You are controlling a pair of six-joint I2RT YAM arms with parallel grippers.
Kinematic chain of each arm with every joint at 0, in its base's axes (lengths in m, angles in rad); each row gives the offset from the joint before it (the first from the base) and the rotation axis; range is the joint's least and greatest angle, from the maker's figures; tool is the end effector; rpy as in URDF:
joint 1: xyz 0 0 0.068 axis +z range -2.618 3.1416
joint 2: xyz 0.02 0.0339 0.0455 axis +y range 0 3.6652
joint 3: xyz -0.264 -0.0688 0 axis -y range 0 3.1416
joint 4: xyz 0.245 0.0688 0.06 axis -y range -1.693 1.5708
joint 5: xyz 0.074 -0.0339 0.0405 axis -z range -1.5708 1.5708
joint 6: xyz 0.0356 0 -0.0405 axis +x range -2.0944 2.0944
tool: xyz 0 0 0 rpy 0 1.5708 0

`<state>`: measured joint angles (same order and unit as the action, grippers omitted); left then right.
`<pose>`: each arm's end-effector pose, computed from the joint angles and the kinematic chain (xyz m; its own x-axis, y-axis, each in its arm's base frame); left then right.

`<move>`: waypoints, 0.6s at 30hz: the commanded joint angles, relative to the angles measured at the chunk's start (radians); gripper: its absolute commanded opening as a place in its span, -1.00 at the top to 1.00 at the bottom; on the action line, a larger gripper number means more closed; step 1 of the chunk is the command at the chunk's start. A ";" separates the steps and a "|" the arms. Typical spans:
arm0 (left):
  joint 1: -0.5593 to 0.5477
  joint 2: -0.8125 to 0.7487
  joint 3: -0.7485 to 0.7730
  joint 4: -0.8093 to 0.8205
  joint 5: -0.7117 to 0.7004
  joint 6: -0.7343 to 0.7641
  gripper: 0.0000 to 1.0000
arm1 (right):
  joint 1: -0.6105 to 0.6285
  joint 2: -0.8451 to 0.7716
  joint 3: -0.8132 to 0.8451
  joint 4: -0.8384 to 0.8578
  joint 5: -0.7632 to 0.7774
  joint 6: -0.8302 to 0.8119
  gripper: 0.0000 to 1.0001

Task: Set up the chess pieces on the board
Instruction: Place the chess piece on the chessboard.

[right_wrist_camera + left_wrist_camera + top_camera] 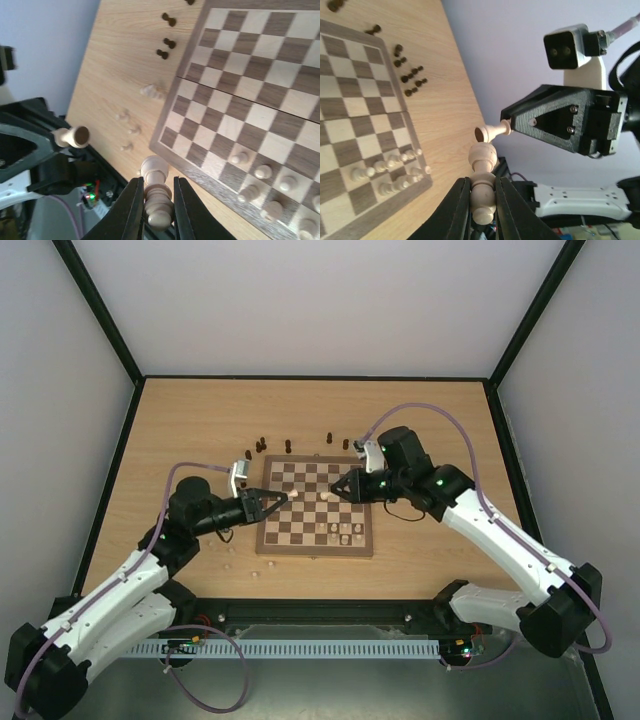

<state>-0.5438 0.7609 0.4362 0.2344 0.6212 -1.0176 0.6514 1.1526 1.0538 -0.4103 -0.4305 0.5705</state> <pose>0.1456 -0.1122 0.2650 -0.8206 -0.3124 -0.4786 0.4160 0.2477 -0.8750 0.1941 0.1666 0.3385 -0.7803 0.0223 -0.6250 -0.4983 0.5819 0.6428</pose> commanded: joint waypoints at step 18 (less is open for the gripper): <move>0.008 0.039 0.151 -0.529 -0.357 0.308 0.70 | 0.372 0.313 0.225 -0.400 0.647 0.007 0.72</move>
<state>-0.5419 0.7982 0.5556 -0.2394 0.3119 -0.7464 0.9688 1.4185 1.2289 -0.6891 0.0860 0.5491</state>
